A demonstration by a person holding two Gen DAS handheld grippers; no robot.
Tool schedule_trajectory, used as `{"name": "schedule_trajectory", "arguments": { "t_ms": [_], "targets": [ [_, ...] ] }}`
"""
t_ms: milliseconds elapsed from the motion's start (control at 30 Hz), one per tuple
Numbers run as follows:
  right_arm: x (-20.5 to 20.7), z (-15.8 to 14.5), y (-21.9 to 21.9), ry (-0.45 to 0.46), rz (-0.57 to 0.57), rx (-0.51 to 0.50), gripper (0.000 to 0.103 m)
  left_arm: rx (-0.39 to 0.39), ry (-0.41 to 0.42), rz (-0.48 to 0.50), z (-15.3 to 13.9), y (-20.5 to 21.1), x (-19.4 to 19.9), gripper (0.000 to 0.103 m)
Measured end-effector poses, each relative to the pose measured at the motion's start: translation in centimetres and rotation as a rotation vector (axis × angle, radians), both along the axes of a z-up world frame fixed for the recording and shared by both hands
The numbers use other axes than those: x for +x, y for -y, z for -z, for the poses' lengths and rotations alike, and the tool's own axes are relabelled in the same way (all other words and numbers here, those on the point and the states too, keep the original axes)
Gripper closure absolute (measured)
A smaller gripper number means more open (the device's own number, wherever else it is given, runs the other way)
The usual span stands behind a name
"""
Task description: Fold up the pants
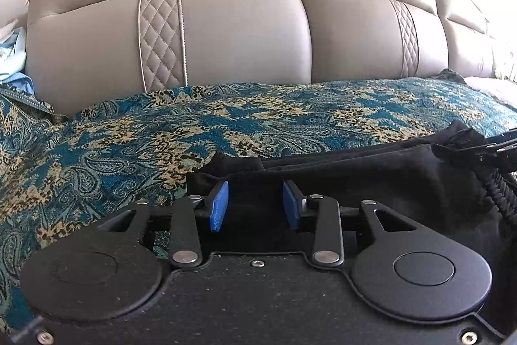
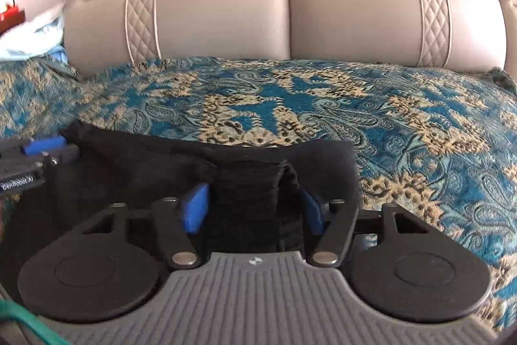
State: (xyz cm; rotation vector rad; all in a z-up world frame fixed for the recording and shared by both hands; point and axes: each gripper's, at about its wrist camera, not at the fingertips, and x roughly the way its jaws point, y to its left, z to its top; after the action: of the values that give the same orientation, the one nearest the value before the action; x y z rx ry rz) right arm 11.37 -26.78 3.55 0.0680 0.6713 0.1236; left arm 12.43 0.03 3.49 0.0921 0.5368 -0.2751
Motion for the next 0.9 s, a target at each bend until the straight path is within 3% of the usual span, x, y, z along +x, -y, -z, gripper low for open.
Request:
{"name": "schedule_trajectory", "arguments": {
  "t_ms": [33,133,367,667,733,900],
  "targets": [
    [-0.3,-0.1,-0.3,0.018,-0.004,-0.024,0.055,-0.005,-0.002,0.001,0.0,0.0,0.1,0.067],
    [-1.5,-0.6,-0.8,0.079,0.002,-0.085,0.059,-0.024,-0.009,0.008,0.0,-0.1,0.2,0.067],
    [-3.2,-1.5,-2.3,0.220,0.047,-0.269,0.059,-0.064,-0.012,0.012,-0.1,0.7,0.8,0.067],
    [-2.0,-1.0,-0.5,0.169,0.143,-0.278,0.057,-0.066,0.004,0.049,0.0,2.0,1.3,0.067],
    [-1.9,-0.5,-0.3,0.159,0.155,-0.286,0.045,-0.055,0.008,0.055,-0.1,2.1,1.1,0.064],
    [-1.9,0.2,0.9,0.151,0.175,-0.296,0.026,-0.109,0.017,0.063,-0.9,1.2,0.0,0.051]
  ]
}}
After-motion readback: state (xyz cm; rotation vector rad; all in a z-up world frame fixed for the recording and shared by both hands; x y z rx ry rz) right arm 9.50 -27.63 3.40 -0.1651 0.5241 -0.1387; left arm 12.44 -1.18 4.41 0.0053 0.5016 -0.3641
